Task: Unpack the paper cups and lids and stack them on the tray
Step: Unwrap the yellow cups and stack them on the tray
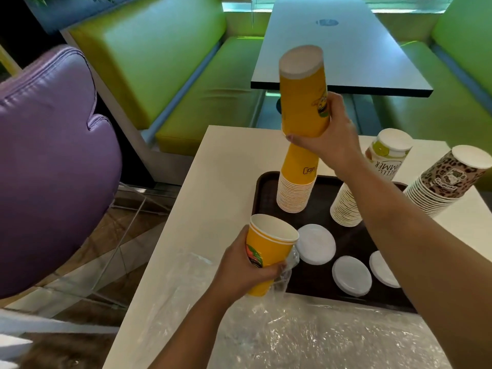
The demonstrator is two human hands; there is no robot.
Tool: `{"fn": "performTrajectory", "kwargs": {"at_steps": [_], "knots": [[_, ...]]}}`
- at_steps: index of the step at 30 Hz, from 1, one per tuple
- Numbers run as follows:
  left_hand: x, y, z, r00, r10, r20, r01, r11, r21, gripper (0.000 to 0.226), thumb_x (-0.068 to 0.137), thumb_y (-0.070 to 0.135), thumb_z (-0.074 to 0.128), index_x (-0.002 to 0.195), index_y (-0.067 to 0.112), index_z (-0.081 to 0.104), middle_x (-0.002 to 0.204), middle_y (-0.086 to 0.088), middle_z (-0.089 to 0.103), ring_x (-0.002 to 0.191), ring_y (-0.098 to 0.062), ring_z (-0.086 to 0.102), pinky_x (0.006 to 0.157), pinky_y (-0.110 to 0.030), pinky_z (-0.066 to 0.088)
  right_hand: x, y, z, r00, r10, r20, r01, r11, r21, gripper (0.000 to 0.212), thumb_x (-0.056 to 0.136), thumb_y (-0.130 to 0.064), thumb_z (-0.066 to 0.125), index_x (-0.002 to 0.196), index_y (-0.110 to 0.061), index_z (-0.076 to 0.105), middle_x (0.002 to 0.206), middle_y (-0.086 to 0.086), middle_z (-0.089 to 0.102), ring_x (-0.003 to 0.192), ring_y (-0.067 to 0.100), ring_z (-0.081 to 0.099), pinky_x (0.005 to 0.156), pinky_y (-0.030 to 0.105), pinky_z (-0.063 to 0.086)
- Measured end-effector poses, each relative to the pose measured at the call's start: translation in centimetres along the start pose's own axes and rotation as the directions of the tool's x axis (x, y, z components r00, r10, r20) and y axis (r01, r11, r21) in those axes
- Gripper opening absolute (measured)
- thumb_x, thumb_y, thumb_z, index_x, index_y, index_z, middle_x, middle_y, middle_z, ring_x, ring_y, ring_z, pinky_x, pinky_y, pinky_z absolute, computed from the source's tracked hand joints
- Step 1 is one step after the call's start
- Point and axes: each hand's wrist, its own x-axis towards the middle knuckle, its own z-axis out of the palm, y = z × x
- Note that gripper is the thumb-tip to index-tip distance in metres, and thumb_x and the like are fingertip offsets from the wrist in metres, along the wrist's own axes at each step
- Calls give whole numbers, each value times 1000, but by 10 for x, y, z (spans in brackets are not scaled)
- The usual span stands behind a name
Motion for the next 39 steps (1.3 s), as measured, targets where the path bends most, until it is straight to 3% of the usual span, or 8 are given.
{"fn": "performTrajectory", "kwargs": {"at_steps": [8, 15, 22, 27, 31, 34, 37, 39], "knots": [[5, -4, -3, 1000, -14, -7, 14, 1000, -6, 66, 56, 41, 80, 109, 49, 41, 105, 24, 56, 95, 7, 57, 69, -10, 48, -7, 40, 28, 963, 269, 6, -269, 963, 8, 83, 72, -36, 80, 137, -19, 32, 135, 4, 47, 122, 24, 47, 92, 37, 45], [9, -9, -2, 1000, -27, 9, 27, 1000, 3, 62, 69, 23, 84, 106, 48, 40, 101, 25, 54, 89, 19, 54, 66, -4, 46, -26, 65, 47, 939, 341, 42, -340, 940, -22, 84, 71, -32, 81, 136, -15, 31, 135, 7, 47, 123, 27, 46, 91, 34, 42], [9, -8, -2, 999, -41, 9, 41, 999, 4, 60, 71, 23, 82, 105, 48, 39, 101, 27, 52, 90, 9, 55, 64, -5, 46, -32, 75, 54, 937, 348, 41, -346, 937, -43, 88, 72, -34, 80, 140, -16, 28, 138, 7, 46, 126, 27, 45, 95, 35, 41], [8, -9, 0, 999, -35, 3, 35, 999, -1, 62, 70, 22, 82, 106, 49, 39, 101, 26, 53, 88, 17, 54, 65, -4, 46, -44, 75, 51, 945, 326, -20, -326, 945, -21, 97, 71, -32, 81, 146, -16, 21, 147, 10, 34, 135, 27, 35, 108, 46, 36], [7, -7, 0, 999, -41, -19, 41, 999, 7, 60, 71, 24, 82, 102, 50, 38, 99, 27, 51, 87, 9, 54, 62, -2, 44, -79, 62, 41, 974, -8, -227, -33, 984, -177, 85, 76, -22, 78, 144, -11, 28, 148, 15, 28, 138, 26, 25, 112, 45, 30], [5, -4, 1, 997, -64, -41, 64, 998, 8, 54, 72, 28, 80, 101, 45, 38, 95, 25, 48, 85, 5, 51, 59, -6, 41, -107, 54, 34, 968, -249, 23, 246, 930, -273, 91, 72, -11, 78, 144, -24, 24, 150, 7, 19, 138, 25, 23, 110, 43, 33], [4, -1, 2, 996, -76, -39, 76, 997, 5, 56, 73, 31, 80, 106, 43, 36, 96, 25, 47, 86, 3, 51, 64, -9, 38, -128, 54, 30, 793, -509, 334, 609, 651, -454, 102, 70, -13, 81, 147, -32, 17, 152, 8, 17, 140, 30, 22, 106, 49, 35], [3, 3, 4, 997, -73, -19, 74, 997, 27, 57, 73, 33, 79, 108, 43, 34, 98, 25, 47, 86, 2, 51, 65, -10, 39, -135, 53, 25, 676, -563, 476, 737, 508, -445, 102, 71, -14, 80, 149, -32, 16, 155, 7, 16, 142, 30, 17, 108, 49, 27]]}}
